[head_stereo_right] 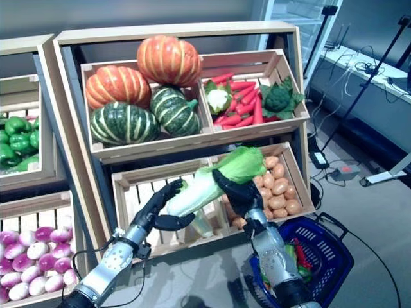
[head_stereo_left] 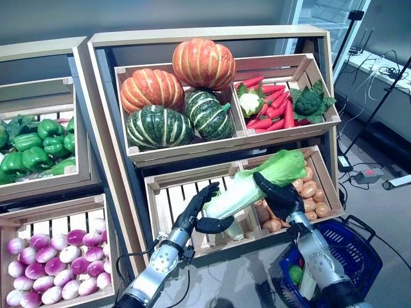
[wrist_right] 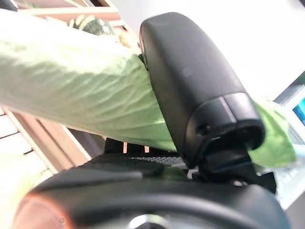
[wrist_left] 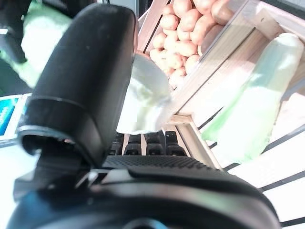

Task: Put vegetables into the basket

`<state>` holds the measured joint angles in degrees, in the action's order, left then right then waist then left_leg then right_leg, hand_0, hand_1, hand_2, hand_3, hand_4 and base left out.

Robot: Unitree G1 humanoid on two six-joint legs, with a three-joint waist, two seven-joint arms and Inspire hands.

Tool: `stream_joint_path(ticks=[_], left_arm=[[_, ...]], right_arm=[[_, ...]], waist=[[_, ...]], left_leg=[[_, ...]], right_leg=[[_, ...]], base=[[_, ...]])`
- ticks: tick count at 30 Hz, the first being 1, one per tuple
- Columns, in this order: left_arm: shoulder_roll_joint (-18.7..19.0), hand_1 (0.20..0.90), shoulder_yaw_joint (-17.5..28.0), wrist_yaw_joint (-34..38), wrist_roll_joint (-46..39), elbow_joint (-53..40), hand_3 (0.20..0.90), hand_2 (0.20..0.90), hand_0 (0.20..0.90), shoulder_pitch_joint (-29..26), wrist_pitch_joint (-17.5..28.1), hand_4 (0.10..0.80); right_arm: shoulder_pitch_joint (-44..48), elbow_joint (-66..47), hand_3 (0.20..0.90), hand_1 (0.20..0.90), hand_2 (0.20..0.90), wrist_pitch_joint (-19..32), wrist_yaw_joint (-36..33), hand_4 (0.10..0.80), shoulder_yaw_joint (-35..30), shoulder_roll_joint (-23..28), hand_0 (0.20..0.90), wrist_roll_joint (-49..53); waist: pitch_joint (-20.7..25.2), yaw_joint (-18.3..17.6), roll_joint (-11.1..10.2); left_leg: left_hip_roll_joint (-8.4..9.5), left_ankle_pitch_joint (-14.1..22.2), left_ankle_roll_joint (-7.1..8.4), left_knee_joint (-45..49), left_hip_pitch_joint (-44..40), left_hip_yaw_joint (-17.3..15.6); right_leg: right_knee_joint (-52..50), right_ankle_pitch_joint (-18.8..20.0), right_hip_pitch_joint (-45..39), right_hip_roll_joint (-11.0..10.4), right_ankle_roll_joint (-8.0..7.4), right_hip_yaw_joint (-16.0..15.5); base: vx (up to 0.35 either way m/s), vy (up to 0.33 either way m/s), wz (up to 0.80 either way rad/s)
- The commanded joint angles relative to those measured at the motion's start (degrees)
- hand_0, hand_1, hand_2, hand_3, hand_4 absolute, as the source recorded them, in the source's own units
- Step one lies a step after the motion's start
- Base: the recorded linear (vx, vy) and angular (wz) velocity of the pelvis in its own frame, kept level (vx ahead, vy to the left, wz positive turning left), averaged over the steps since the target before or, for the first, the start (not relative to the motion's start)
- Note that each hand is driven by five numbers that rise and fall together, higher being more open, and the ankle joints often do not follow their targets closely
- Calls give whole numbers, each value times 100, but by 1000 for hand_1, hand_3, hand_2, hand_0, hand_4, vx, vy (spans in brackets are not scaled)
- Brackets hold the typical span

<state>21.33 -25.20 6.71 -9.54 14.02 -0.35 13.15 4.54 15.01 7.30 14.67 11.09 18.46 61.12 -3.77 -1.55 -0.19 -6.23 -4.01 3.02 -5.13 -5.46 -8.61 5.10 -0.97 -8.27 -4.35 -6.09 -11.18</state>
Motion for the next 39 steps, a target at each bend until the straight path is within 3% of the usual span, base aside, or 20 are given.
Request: stream_joint_path(ticks=[1,11,16,18,23,24,26,27,28,29,31,39], left_arm=[[313,900,1257,511,104,392,900,900,900,-294,106,800],[290,900,1244,35,160,810,900,900,900,-47,-296,800],[176,900,1223,-186,-142,1166,900,900,900,22,-423,800],[130,900,1267,-175,-254,1262,900,900,900,22,-432,800],[-24,900,1499,-112,-647,1339,900,900,900,29,-257,800],[-62,900,1566,-88,-760,1318,900,900,900,49,-206,800],[-153,900,1740,-12,-991,1245,900,900,900,140,-125,800],[-168,900,1769,7,-1028,1228,900,900,900,161,-113,800],[-223,900,1905,180,-1127,1132,900,900,900,247,21,800],[-217,900,1942,284,-1152,1104,900,900,900,267,102,800],[-206,900,1968,445,-1105,1106,900,900,900,247,161,800],[-202,900,1965,795,-1050,979,900,900,900,3,445,800]], right_arm=[[233,-824,300,300,300,1097,394,400,-1178,101,300,-9],[65,-952,300,300,300,1424,94,400,-1502,87,300,-252],[18,-956,300,300,300,1446,-85,400,-1591,61,300,-312],[17,-931,300,300,300,1404,-134,400,-1637,81,300,-338],[-64,-857,300,300,300,1319,-189,400,-1814,176,300,-443],[-107,-837,300,300,300,1310,-175,400,-1859,196,300,-459],[-194,-783,300,300,300,1310,-58,400,-1923,212,300,-465],[-212,-779,300,300,300,1315,-42,400,-1931,219,300,-468],[-216,-756,300,300,300,1351,-15,400,-1884,233,300,-497],[-184,-723,300,300,300,1400,17,400,-1822,222,300,-504],[-190,-682,300,300,300,1469,-173,400,-1738,202,300,-456],[-651,-281,300,300,300,1496,-566,400,-1929,43,300,-805]], waist=[[102,-59,-119],[46,-213,-45],[6,-329,-34],[-20,-375,-56],[-258,-423,-237],[-324,-422,-260],[-382,-390,-284],[-401,-380,-274],[-444,-290,-209],[-458,-248,-169],[-433,-201,-173],[-182,-273,-216]], left_leg=[[-97,511,-72,13,-288,-224],[-214,483,-20,13,-317,-337],[-345,397,36,14,-407,-492],[-406,424,72,198,-383,-573],[-684,326,172,1941,320,-633],[-648,378,145,2208,482,-563],[-319,509,40,2135,603,-309],[-270,549,26,2105,594,-259],[135,513,-52,1320,476,153],[243,424,-75,909,418,305],[350,349,-141,593,371,466],[474,367,-269,19,19,414]], right_leg=[[-10,201,138,-88,127,240],[-10,165,151,5,165,330],[-10,130,126,188,286,514],[-10,129,114,264,354,625],[-78,228,30,382,584,781],[-76,250,-2,385,599,812],[-96,259,8,331,539,860],[-108,246,-6,331,527,871],[-159,216,30,338,438,940],[-185,176,61,365,427,975],[-236,148,137,361,405,1008],[-124,210,181,241,284,748]], base=[[-1,-104,-5],[-7,-100,-7],[7,-168,-5],[12,-135,-18],[13,-123,-14],[26,10,-15],[33,82,-23],[58,172,-32],[51,195,-22],[44,222,-39],[38,158,-74],[100,146,-25]])
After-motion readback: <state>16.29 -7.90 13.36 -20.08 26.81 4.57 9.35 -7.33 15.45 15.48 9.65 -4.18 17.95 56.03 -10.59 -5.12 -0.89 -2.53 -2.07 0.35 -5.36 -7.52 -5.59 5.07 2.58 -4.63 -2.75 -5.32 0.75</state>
